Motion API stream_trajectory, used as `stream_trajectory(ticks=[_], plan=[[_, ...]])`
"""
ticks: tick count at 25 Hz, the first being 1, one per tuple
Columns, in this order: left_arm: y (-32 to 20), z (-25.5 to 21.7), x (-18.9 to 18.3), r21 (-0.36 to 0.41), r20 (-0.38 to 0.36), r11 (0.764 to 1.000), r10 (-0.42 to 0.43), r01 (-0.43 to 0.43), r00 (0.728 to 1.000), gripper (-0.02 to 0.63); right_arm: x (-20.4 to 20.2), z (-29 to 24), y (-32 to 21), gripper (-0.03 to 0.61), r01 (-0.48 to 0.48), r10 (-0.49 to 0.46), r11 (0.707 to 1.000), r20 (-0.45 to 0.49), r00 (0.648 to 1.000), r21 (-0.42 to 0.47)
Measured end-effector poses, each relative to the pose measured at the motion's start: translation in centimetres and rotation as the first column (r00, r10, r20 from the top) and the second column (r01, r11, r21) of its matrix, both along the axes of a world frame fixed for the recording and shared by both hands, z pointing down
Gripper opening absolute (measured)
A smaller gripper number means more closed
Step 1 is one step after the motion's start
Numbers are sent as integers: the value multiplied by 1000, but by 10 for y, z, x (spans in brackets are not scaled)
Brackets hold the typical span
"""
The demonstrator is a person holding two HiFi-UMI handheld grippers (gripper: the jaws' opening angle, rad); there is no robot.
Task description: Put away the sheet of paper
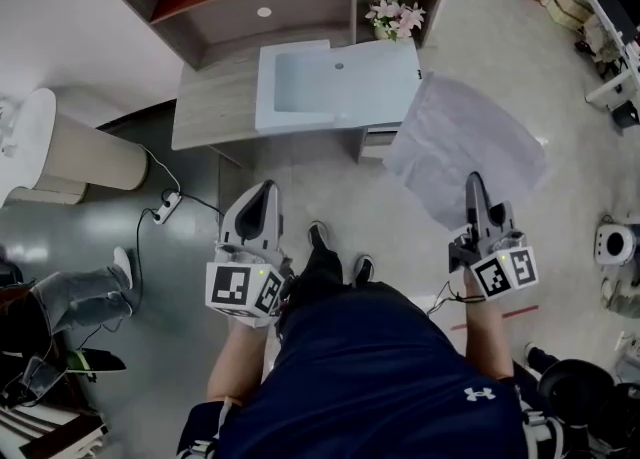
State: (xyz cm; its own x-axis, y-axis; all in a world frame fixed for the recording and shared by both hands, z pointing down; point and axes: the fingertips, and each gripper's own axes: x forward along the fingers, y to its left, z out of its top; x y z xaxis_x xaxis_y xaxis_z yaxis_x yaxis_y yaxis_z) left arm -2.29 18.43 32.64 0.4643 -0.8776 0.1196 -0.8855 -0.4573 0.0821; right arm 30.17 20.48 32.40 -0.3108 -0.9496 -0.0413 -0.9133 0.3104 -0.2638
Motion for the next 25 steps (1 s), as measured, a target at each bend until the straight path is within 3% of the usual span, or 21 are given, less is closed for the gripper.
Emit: stream_trajectory(ticks=[12,25], plan=[[-93,-2,-49,6,-27,999,41,-41,999,15,-46,0,-80,17,-62,62,998,-14,998,-34],[-159,17,-95,-33,-51,994,99,-101,994,15,-92,5,-127,17,-131,127,988,-53,991,-78]])
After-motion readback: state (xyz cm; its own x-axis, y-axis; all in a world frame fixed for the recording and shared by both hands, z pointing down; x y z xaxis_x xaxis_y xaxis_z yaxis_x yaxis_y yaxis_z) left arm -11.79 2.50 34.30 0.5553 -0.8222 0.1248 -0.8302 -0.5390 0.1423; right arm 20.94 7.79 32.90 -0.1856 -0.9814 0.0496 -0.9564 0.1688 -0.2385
